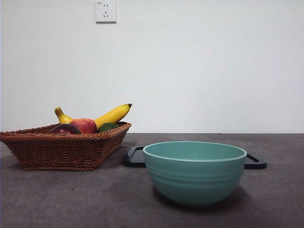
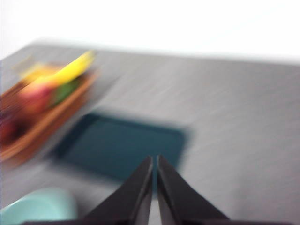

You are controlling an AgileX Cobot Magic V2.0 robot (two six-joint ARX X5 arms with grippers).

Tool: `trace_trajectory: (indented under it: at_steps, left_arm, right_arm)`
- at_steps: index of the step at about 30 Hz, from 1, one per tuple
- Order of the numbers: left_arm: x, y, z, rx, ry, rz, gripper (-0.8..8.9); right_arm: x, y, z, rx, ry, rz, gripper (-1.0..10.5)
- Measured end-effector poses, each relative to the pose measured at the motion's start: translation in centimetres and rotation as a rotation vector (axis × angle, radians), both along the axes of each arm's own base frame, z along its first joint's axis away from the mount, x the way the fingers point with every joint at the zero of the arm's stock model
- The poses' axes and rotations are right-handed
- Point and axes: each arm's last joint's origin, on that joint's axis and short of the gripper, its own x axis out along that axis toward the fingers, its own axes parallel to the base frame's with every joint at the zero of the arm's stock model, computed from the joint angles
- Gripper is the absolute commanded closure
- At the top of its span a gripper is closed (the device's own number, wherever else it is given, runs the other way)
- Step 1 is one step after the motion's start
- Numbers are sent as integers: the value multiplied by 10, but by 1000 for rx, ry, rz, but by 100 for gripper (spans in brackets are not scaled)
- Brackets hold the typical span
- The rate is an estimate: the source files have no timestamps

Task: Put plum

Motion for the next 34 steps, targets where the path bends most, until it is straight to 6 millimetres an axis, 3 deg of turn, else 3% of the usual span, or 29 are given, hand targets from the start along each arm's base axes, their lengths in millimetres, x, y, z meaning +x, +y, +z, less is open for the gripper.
trace_trajectory:
  at_steps: [3, 6, 17, 24, 34]
  left_arm:
    - [0, 0, 0, 0, 0, 0, 806]
    - [0, 0, 0, 0, 0, 0, 806]
    - [0, 0, 0, 0, 0, 0, 806]
    - [0, 0, 0, 0, 0, 0, 806]
    - [0, 0, 0, 0, 0, 0, 806]
  right_arm:
    - [-2, -12, -40, -12, -111, -119, 938]
    - [-3, -15, -67, -16, -151, -148, 938]
    - [-5, -16, -121, -25, -197, -203, 938]
    - [-5, -16, -137, -13, -114, -205, 938]
    - [-5, -16, -138, 10, -98, -207, 938]
